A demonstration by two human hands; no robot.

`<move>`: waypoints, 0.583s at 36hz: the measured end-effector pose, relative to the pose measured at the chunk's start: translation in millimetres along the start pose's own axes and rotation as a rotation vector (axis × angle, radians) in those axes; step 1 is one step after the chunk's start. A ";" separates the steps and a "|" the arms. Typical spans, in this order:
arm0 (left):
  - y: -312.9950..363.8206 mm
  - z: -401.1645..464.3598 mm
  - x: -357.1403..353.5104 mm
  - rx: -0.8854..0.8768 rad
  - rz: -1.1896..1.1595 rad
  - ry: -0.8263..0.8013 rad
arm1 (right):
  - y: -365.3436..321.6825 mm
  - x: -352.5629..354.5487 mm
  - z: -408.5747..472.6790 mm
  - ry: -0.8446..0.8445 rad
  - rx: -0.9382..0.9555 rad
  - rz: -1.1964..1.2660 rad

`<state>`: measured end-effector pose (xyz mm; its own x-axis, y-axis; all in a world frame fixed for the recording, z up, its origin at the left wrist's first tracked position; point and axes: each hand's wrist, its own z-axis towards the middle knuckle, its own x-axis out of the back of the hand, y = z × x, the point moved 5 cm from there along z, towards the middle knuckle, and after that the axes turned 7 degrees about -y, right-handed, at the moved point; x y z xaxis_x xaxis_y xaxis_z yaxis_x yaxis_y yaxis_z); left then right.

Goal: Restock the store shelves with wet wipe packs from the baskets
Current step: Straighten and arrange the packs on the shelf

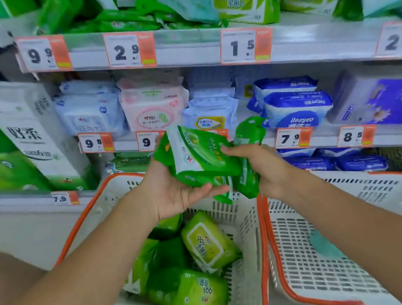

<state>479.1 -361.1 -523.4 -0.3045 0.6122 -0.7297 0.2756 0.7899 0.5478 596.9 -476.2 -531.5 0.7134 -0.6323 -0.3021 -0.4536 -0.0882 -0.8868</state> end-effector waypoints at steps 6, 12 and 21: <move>18.2 -3.1 10.6 -0.144 0.425 0.166 | 7.4 5.8 6.6 0.137 0.015 0.092; 23.6 0.0 31.4 -0.260 0.687 0.321 | -24.7 12.3 3.3 0.143 0.267 0.045; 6.4 5.2 33.6 -0.205 0.603 0.196 | -30.5 16.8 2.3 -0.079 0.187 0.160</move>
<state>475.4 -335.7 -546.5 -0.3166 0.9286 -0.1934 0.2768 0.2854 0.9175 624.0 -482.3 -510.3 0.6835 -0.5640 -0.4634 -0.4626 0.1564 -0.8727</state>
